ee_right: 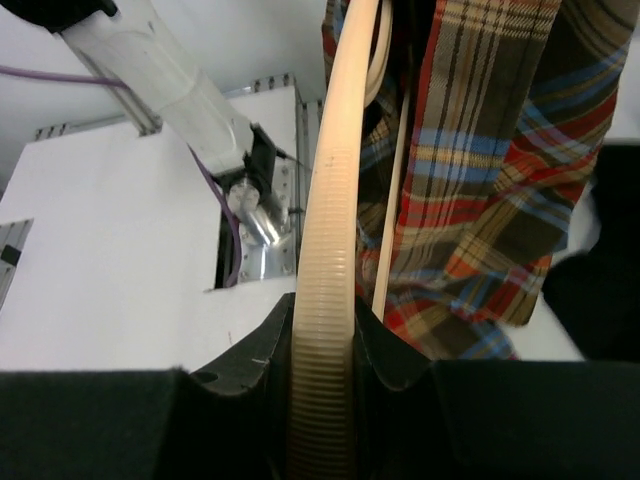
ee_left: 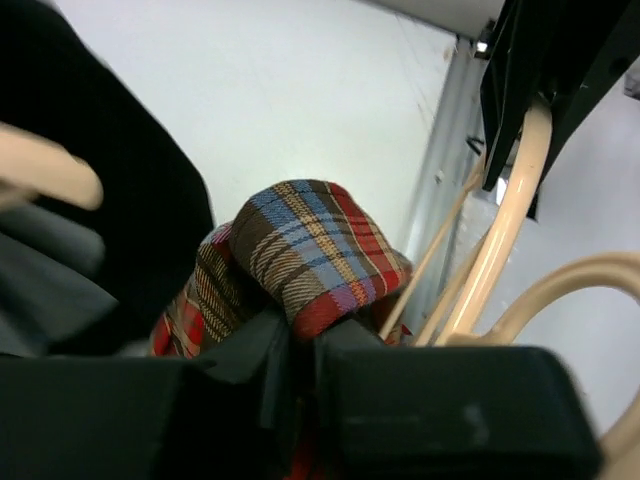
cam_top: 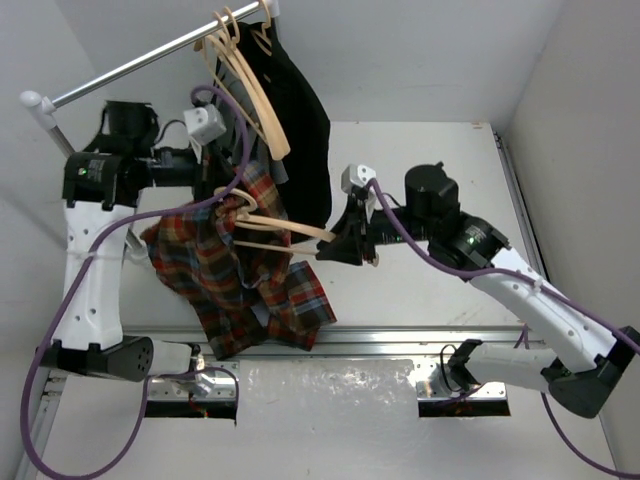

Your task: Place the shirt on the hanger

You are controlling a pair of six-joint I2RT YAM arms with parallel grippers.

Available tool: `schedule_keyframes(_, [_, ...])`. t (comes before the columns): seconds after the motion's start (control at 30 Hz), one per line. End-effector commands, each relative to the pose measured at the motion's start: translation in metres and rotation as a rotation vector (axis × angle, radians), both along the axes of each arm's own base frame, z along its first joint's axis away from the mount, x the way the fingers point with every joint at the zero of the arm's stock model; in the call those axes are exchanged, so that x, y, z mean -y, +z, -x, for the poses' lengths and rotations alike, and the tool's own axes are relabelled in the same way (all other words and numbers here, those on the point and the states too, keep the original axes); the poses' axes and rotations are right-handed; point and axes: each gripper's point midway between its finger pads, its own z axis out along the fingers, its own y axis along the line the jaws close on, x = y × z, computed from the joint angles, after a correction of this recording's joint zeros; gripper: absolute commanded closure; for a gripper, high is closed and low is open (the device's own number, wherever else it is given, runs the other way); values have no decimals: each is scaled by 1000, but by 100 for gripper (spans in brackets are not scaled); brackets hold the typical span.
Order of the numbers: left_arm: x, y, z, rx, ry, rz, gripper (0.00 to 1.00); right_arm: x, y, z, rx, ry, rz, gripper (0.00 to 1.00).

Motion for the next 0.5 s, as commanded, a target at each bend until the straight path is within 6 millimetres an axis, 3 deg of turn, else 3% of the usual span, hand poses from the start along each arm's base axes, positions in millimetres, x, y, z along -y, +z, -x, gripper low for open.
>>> schedule_keyframes(0.0, [1, -33, 12, -74, -44, -37, 90, 0, -15, -9, 46, -58, -54, 100])
schedule_keyframes(0.07, [1, -46, 21, -83, -52, -59, 83, 0, -32, -12, 40, -76, -51, 100])
schedule_keyframes(0.13, [1, -59, 27, -99, -56, -80, 69, -1, -60, -16, 20, -94, -36, 100])
schedule_keyframes(0.17, [-2, -65, 25, -106, -34, -105, 41, -2, -69, -17, 10, -95, -35, 100])
schedule_keyframes(0.23, [-8, -79, 18, -154, 27, -136, 4, -5, -96, -17, -10, -92, -49, 100])
schedule_keyframes(0.27, [-19, -90, 7, -166, 113, -191, 0, -9, -94, -20, 18, -91, -92, 100])
schedule_keyframes(0.33, [-36, -109, -12, -185, 253, -260, 1, -10, -127, -21, -50, -104, -63, 100])
schedule_keyframes(0.47, [-61, -122, -29, -173, 415, -331, 0, -18, -148, -28, -104, -115, -49, 100])
